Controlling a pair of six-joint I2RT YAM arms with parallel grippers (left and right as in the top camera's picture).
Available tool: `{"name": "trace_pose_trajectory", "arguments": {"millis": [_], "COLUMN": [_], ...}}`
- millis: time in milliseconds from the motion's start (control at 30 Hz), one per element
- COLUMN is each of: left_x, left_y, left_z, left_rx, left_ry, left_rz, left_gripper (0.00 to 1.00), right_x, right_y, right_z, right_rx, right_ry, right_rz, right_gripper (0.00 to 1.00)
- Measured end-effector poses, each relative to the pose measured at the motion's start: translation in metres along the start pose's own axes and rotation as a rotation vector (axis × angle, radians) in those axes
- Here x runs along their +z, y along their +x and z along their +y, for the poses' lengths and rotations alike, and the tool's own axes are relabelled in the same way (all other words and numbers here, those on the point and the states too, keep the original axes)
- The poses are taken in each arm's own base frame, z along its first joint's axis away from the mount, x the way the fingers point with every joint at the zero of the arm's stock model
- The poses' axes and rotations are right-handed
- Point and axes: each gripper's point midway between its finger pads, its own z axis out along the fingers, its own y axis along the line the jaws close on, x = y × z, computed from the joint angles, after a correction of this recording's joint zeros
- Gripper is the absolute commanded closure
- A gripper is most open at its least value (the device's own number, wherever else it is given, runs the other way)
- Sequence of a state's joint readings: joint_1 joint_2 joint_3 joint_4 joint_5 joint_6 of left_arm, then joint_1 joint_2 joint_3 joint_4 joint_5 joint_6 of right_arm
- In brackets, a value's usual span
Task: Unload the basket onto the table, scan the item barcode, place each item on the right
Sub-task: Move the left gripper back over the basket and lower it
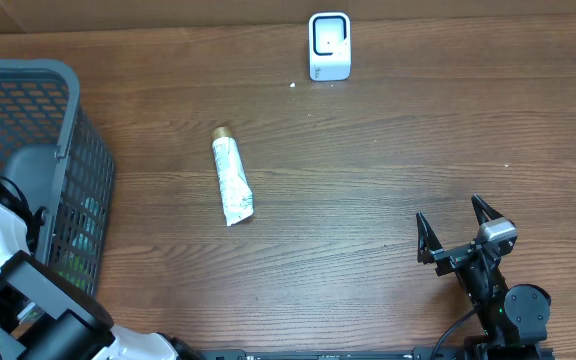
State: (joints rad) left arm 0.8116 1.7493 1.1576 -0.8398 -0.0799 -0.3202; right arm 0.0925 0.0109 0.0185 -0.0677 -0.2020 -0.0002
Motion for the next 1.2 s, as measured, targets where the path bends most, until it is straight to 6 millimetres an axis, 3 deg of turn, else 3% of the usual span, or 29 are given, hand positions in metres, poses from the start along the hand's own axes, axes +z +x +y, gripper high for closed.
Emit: {"name": "trace_pose_trajectory", "arguments": {"millis": [100, 133, 200, 267, 567, 667, 900, 1033, 1200], "left_x": [0.007, 0.009, 0.014, 0.015, 0.008, -0.01, -0.1, -0.152, -0.216], "left_y": [-0.002, -0.002, -0.002, -0.002, 0.001, -0.003, -0.049, -0.054, -0.042], "left_z": [0.002, 0.002, 0.004, 0.007, 0.002, -0.006, -0.036, -0.053, -0.058], "left_rx": [-0.001, 0.003, 0.003, 0.005, 0.014, 0.015, 0.071, 0.121, 0.158], "left_ry": [-0.019, -0.025, -0.042, -0.06, -0.046, -0.016, 0.068, 0.129, 0.204], "left_rz": [0.008, 0.012, 0.021, 0.019, 0.093, 0.139, -0.007, -0.136, -0.294], "left_gripper": [0.22, 0.55, 0.79, 0.95, 0.96, 0.96, 0.96, 0.96, 0.96], "right_x": [0.0, 0.0, 0.0, 0.0, 0.0, 0.0, 0.0, 0.0, 0.0], "right_y": [0.0, 0.0, 0.0, 0.0, 0.0, 0.0, 0.0, 0.0, 0.0], "right_z": [0.0, 0.0, 0.0, 0.0, 0.0, 0.0, 0.0, 0.0, 0.0], "right_rx": [0.0, 0.001, 0.0, 0.001, 0.0, 0.001, 0.001, 0.0, 0.001], "right_ry": [0.0, 0.0, 0.0, 0.0, 0.0, 0.0, 0.001, 0.0, 0.0], "right_rz": [0.0, 0.001, 0.001, 0.001, 0.001, 0.001, 0.001, 0.0, 0.001], "right_gripper": [0.0, 0.0, 0.0, 0.0, 0.0, 0.0, 0.0, 0.0, 0.0]}}
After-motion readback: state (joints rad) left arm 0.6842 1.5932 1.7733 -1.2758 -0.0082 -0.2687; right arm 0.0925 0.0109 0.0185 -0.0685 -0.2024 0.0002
